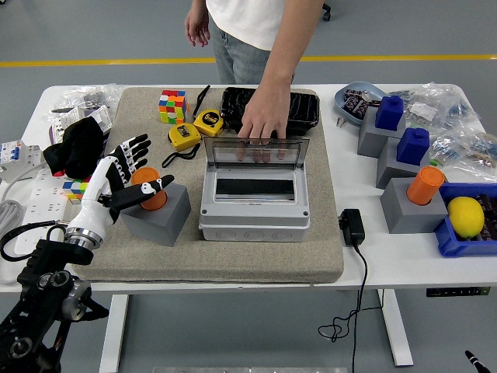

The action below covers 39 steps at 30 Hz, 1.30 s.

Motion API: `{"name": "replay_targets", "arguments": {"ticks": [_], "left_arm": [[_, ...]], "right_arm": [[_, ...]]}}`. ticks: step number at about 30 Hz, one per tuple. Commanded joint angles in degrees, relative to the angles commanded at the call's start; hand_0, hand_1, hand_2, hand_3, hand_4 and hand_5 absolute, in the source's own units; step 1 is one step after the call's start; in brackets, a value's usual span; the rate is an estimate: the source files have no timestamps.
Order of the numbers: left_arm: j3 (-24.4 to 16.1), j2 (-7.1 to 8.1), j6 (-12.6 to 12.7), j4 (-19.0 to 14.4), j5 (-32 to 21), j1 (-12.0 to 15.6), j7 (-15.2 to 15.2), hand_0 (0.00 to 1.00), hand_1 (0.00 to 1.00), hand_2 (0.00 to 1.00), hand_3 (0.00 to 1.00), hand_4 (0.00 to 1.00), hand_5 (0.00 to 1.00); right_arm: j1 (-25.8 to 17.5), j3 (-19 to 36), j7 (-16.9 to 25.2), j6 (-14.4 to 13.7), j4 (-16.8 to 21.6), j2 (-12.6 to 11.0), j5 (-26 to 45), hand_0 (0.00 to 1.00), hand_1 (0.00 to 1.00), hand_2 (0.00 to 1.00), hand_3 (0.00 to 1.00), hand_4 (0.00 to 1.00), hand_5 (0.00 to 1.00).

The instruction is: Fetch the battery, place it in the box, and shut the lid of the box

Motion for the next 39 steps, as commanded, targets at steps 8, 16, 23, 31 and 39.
{"name": "replay_targets", "arguments": {"ticks": [8, 16, 23, 31, 39], "left_arm": [[2.3, 0.11, 0.5, 0.8, -1.7, 0.0, -0.4, 0.736, 0.803, 0.751, 0.785, 0.998, 0.002], [3.2, 0.23, 2.2, 0.8, -1.0, 0.1, -0.1, 0.693, 0.748, 0.697, 0.718, 0.998, 0.002], [3.8, 0.36, 4.6, 0.5, 2.3, 0.1, 0.7, 0.637, 0.715, 0.609, 0.642, 0.932, 0.002], [4.5, 0.37, 6.7, 1.0, 1.6, -0.4, 0.1, 0.62, 0.607, 0.53, 0.537, 0.916, 0.002], [5.3, 0.34, 8.0, 1.3, 0.7, -0.6, -0.3, 0.547, 0.501, 0.422, 0.407, 0.943, 0.002]], "right_arm": [[0.0, -0.2, 0.0, 0.0, 0.0, 0.0, 0.1, 0.889, 0.845, 0.793, 0.785, 0.998, 0.998], [-0.1, -0.6, 0.1, 0.0, 0.0, -0.1, 0.5, 0.886, 0.845, 0.794, 0.784, 0.998, 0.998], [-0.1, -0.7, 0.2, 0.0, 0.1, -0.2, 0.9, 0.883, 0.844, 0.793, 0.784, 0.998, 0.998], [0.0, -0.9, 0.2, 0.0, 0.1, -0.2, 1.1, 0.875, 0.843, 0.793, 0.785, 0.998, 0.998], [0.1, -0.7, 0.1, 0.0, 0.1, -0.2, 1.0, 0.872, 0.842, 0.792, 0.784, 0.998, 0.998]]}}
